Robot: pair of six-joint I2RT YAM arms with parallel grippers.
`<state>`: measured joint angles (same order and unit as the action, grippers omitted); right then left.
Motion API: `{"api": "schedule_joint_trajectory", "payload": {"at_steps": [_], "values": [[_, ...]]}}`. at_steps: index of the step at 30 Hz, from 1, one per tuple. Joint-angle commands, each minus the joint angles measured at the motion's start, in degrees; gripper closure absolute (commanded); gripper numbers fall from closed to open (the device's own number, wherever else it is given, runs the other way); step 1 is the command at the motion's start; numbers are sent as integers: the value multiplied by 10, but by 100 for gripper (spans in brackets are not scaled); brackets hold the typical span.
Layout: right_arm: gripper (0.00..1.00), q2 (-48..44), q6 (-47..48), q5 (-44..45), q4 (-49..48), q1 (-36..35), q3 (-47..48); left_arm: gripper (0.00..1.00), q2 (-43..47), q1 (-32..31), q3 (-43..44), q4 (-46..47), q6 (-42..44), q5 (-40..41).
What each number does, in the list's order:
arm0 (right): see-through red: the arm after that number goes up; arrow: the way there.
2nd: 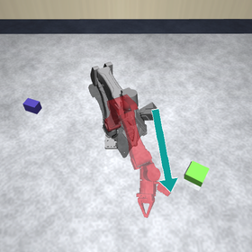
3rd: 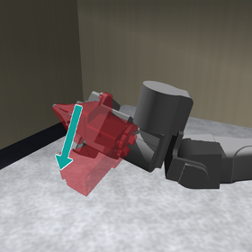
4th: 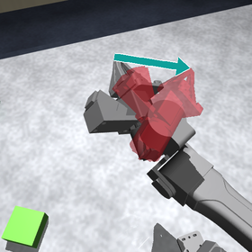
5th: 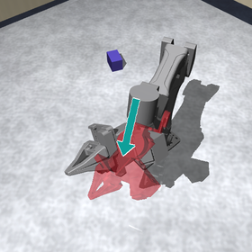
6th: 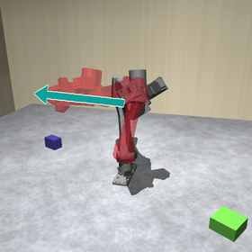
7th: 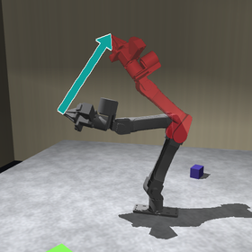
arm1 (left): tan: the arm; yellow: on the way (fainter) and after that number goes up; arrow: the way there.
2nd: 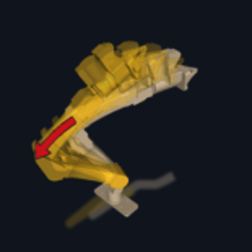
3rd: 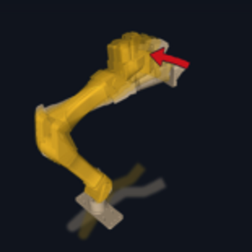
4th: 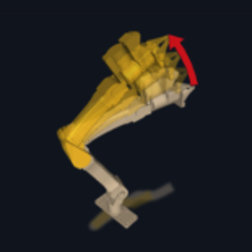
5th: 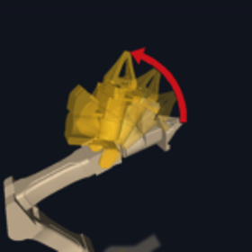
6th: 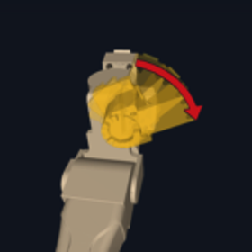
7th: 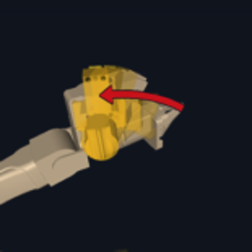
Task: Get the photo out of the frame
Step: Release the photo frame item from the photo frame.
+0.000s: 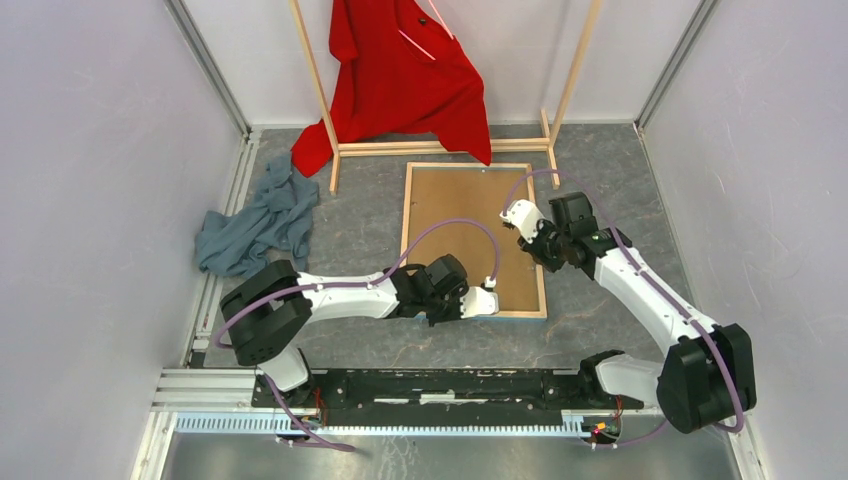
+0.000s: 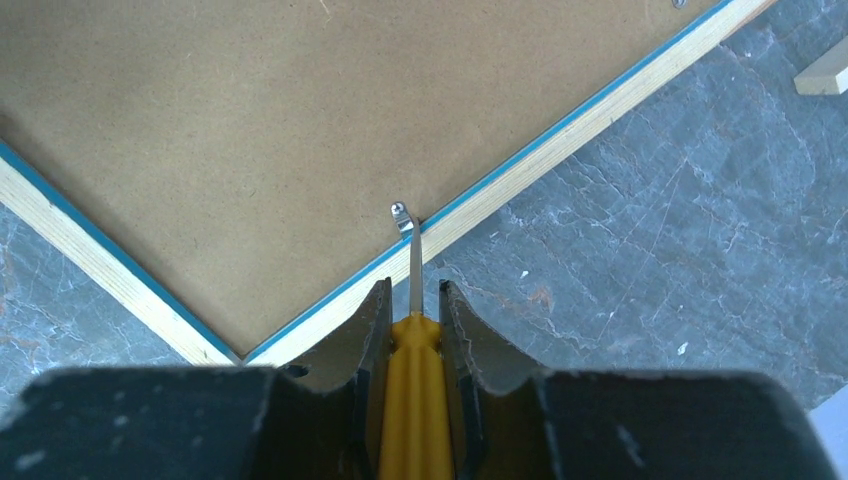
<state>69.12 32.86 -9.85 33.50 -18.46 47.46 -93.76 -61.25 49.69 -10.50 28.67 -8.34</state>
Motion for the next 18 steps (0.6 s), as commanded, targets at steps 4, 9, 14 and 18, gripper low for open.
{"api": "schedule_joint_trajectory", "payload": {"at_steps": [4,9,14,18], "values": [[100,15,-59,-7,19,15,21,98,-32,5,17,15,-49,3],[100,16,-75,-16,15,32,29,98,-32,5,14,20,-49,6],[100,10,-81,-21,3,36,26,98,-34,5,14,20,-50,6],[100,6,-84,-23,-4,39,25,98,-34,5,15,19,-49,5]]}}
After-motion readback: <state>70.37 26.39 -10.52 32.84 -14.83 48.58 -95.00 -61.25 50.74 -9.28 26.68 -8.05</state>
